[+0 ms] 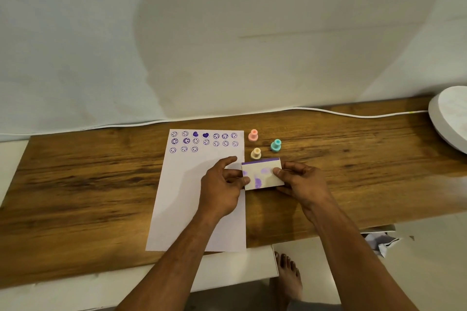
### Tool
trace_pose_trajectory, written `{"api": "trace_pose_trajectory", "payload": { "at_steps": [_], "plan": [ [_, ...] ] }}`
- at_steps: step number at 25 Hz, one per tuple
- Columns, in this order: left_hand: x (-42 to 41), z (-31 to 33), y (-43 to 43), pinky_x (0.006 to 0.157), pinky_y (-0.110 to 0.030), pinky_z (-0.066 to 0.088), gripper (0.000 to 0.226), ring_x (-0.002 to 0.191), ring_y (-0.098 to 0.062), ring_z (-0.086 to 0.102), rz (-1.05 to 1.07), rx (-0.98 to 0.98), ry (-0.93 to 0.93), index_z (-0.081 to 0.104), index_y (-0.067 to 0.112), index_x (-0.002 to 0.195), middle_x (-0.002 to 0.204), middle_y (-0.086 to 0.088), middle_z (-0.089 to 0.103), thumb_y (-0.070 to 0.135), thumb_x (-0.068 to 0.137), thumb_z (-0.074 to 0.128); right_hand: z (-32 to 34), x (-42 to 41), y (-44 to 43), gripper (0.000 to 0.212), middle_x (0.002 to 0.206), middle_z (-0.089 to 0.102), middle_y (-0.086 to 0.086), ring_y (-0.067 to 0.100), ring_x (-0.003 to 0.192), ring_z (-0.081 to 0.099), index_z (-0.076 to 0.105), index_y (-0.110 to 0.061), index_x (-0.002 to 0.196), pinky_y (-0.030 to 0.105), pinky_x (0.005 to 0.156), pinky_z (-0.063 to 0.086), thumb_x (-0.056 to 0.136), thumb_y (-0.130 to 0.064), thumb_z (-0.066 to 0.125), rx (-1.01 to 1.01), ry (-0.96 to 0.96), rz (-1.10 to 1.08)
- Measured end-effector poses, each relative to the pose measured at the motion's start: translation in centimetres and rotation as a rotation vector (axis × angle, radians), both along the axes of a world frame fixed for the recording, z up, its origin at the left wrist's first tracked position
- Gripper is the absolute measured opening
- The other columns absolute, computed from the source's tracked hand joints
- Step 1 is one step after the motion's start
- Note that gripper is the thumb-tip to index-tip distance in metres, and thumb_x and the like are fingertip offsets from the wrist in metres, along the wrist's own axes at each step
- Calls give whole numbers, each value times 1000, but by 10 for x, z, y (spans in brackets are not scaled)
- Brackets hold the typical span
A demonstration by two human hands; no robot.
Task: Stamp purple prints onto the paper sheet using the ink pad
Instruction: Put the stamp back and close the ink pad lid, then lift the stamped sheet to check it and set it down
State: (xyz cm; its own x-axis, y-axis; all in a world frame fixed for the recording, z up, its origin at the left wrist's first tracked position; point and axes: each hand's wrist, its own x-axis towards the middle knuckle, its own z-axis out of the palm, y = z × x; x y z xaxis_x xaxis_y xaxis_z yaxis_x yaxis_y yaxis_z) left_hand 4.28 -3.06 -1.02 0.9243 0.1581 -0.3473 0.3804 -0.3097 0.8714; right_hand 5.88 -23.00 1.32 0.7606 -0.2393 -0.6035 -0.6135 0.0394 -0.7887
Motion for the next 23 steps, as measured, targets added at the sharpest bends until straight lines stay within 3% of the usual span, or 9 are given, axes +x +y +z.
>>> {"api": "trace_pose_trajectory", "payload": {
  "at_steps": [4, 7, 10, 12, 14, 17, 20, 23],
  "plan": [
    [-3, 4, -1, 74, -8, 51, 62, 96, -4, 67, -29, 23, -32, 61, 26, 137, 124, 2, 74, 27, 81, 85, -1, -1, -12, 23, 103, 72, -6, 13, 94, 71, 74, -31, 103, 34, 73, 65, 84, -20, 83, -115, -38, -33],
    [-6, 12, 7, 83, -14, 52, 57, 102, -5, 64, 7, 107, -75, 65, 27, 133, 133, 4, 69, 26, 80, 86, 1, -6, -23, 27, 105, 70, -5, 13, 93, 66, 75, -28, 113, 42, 86, 61, 87, -29, 82, -354, -27, 20],
    [-10, 15, 24, 101, -27, 50, 52, 119, -15, 61, -46, 347, -133, 65, 28, 132, 142, 3, 61, 30, 84, 83, 1, -14, -25, 38, 114, 72, 3, 15, 89, 60, 71, -21, 125, 37, 79, 52, 91, -34, 78, -678, -49, 181],
    [-14, 16, 39, 109, -33, 44, 54, 133, -21, 51, -45, 518, -156, 62, 24, 135, 145, 0, 57, 36, 85, 80, 7, -20, -18, 42, 128, 66, 10, 25, 103, 63, 65, -22, 130, 40, 81, 54, 92, -34, 77, -823, -108, 225],
    [-18, 17, 55, 114, -41, 42, 62, 140, -25, 42, 6, 629, -118, 55, 20, 142, 151, -4, 50, 42, 87, 75, 15, -27, 5, 35, 127, 64, 8, 28, 109, 64, 64, -24, 125, 46, 83, 60, 92, -31, 76, -811, -280, 269],
    [-22, 17, 74, 120, -46, 31, 81, 151, -34, 27, 50, 738, 61, 31, 16, 156, 163, -12, 32, 51, 91, 65, 9, -45, 65, 34, 127, 66, 0, 20, 113, 62, 68, -26, 127, 41, 91, 58, 93, -27, 74, -788, -511, 566],
    [-27, 18, 83, 124, -46, 24, 92, 156, -35, 19, 7, 777, 165, 13, 14, 161, 169, -14, 22, 57, 94, 58, -12, -55, 101, 55, 150, 52, 1, 22, 136, 46, 54, -24, 148, 37, 107, 46, 97, -40, 66, -962, -541, 802],
    [-34, 14, 84, 125, -44, 21, 98, 156, -34, 19, -69, 809, 124, 4, 12, 163, 170, -13, 20, 56, 94, 59, -25, -53, 105, 63, 160, 41, 1, 25, 142, 36, 44, -24, 155, 40, 112, 42, 99, -46, 61, -1073, -493, 893]
  ]
}}
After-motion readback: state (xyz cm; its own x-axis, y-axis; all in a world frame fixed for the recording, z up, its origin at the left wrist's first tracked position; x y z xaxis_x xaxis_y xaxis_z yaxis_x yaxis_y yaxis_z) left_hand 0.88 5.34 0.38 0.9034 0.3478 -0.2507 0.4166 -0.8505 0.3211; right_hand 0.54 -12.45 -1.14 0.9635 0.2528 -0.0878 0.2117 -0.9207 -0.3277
